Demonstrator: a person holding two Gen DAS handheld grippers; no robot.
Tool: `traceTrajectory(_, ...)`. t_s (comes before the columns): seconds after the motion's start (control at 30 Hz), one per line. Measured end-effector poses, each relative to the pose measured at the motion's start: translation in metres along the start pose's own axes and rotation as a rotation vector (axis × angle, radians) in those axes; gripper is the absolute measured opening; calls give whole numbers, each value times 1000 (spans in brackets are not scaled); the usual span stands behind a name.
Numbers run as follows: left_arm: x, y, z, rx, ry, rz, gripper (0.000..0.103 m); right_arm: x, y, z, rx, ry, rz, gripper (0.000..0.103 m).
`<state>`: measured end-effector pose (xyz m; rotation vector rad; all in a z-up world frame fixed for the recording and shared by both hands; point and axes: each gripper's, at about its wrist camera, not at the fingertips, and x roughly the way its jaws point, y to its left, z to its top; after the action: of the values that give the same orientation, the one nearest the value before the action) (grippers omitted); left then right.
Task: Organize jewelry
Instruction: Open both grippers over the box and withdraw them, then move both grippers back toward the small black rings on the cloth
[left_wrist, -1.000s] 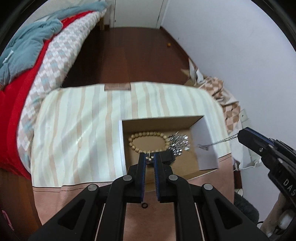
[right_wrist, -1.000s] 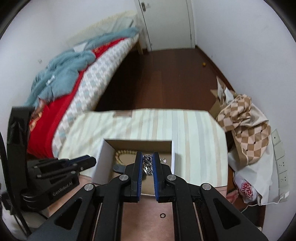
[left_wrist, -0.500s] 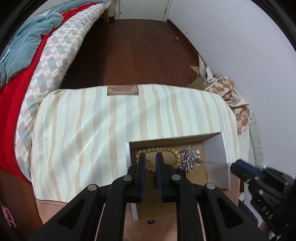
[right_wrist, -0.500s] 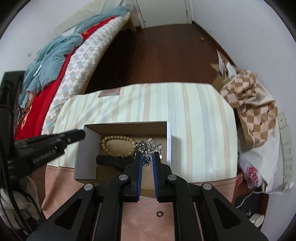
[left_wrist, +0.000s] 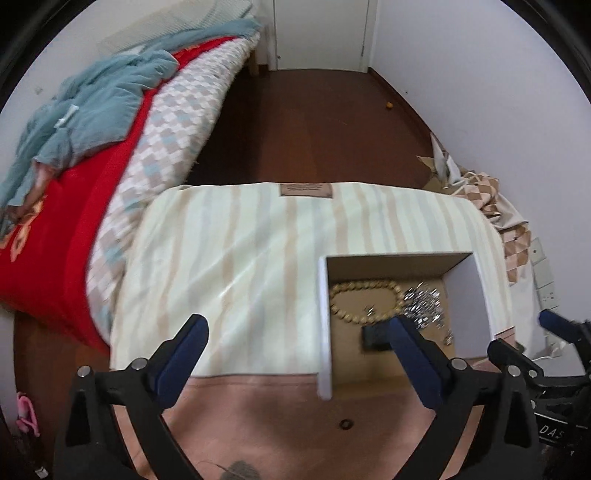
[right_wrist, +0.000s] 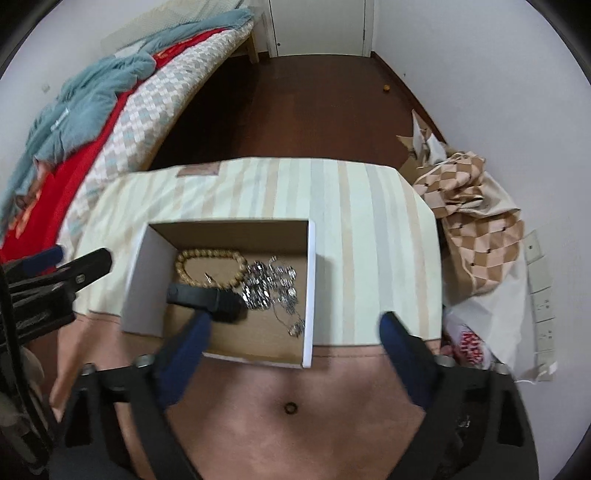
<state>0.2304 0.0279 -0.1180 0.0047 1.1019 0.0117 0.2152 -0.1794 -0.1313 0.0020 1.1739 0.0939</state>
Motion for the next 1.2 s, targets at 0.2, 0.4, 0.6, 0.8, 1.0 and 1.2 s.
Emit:
traceTrajectory(0.2, -18, 3, -27, 7, -35, 46, 101, -5, 8, -20, -4, -11, -46, 101)
traceTrajectory(0.4, -44, 6, -45, 8, -75, 79, 101, -29, 15, -32, -3, -63, -64, 101)
traceTrajectory(0.6, -78, 5, -59, 16, -136, 102, 101, -64, 25, -43, -18, -132, -85, 102)
traceTrajectory(0.8, -110, 8, -71, 4, -183, 97, 101, -104, 30, -57, -27, -205, -97, 102)
traceTrajectory(1.0, -134, 7, -82, -7, -222, 89, 101, -134, 33, -72, -22, -254, -92, 102)
traceTrajectory(1.2, -138, 8, -92, -30, -228, 86, 101, -144, 33, -86, -10, -260, -63, 102)
